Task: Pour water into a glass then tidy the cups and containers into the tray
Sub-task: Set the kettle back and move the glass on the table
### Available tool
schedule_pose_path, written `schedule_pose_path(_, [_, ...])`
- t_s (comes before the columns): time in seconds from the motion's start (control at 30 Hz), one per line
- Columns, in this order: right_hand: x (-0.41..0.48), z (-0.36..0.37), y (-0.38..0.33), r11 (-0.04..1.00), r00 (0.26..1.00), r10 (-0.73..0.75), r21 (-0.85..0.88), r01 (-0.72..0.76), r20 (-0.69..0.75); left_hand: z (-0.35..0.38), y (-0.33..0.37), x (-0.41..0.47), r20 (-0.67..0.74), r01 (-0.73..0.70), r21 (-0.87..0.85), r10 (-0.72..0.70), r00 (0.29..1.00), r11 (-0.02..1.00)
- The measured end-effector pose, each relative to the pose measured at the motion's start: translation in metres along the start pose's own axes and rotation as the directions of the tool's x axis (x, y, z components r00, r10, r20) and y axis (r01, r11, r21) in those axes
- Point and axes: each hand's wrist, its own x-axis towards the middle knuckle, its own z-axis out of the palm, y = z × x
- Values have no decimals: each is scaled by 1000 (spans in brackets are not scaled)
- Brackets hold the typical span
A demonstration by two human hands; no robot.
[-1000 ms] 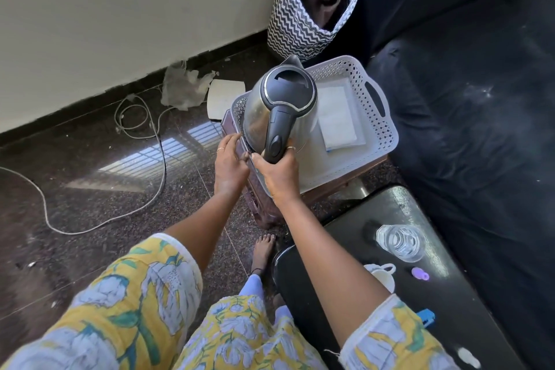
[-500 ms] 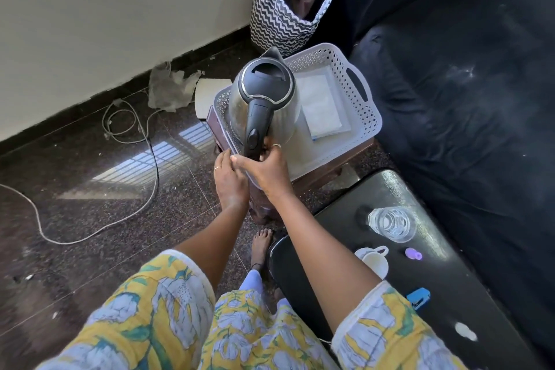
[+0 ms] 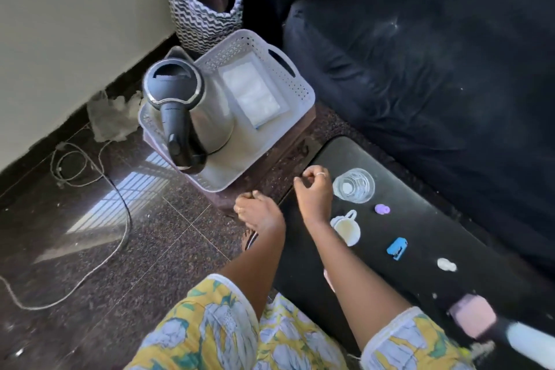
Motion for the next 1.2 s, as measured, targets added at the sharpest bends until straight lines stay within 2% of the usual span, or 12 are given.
schedule_pose_path(0.07, [14, -19, 16, 990, 996, 46, -126, -55, -75, 14, -1, -7, 91, -161, 41, 157, 983, 986])
schedule_pose_path(0.17, [31, -45, 43, 923, 987, 108, -357, -145, -122, 31, -1, -14, 251, -366, 125, 327, 911, 922])
schedule_pose_path(0.27, [42, -60, 63, 838, 979, 194, -507, -201, -67, 46, 1, -21, 362, -456, 156, 379, 852, 876])
schedule_pose_path(0.37, [51, -63, 77, 789, 962, 274, -577, -211, 23, 60, -2, -25, 481, -581, 165, 449, 753, 797])
schedule_pose_path(0.5, [61, -59, 88, 787, 952, 286, -593, -170, 107, 72, -6, -29, 561, -690, 149, 515, 649, 708])
schedule_pose_path(0.63, [73, -60, 88, 817, 951, 290, -545, -187, 108, 78, -9, -35, 544, -722, 132, 559, 626, 680])
schedule_pose_path(0.7, [77, -64, 89, 837, 957, 257, -526, -150, 135, 80, -10, -39, 528, -738, 122, 587, 614, 663])
schedule_pose_path(0.83, [82, -85, 89, 869, 974, 173, -488, -82, 145, 88, -18, -58, 434, -739, 134, 631, 643, 661])
schedule_pose_path(0.9, [84, -106, 91, 896, 983, 147, -435, -84, 113, 95, -25, -77, 410, -755, 128, 659, 631, 643])
schedule_pose_path(1.03, [85, -162, 116, 919, 989, 135, -381, -101, 63, 117, -42, -126, 429, -831, 77, 734, 527, 551])
schedule_pose_path(1.2, [79, -231, 177, 906, 983, 183, -387, -170, -3, 152, -71, -182, 507, -870, 7, 749, 428, 492])
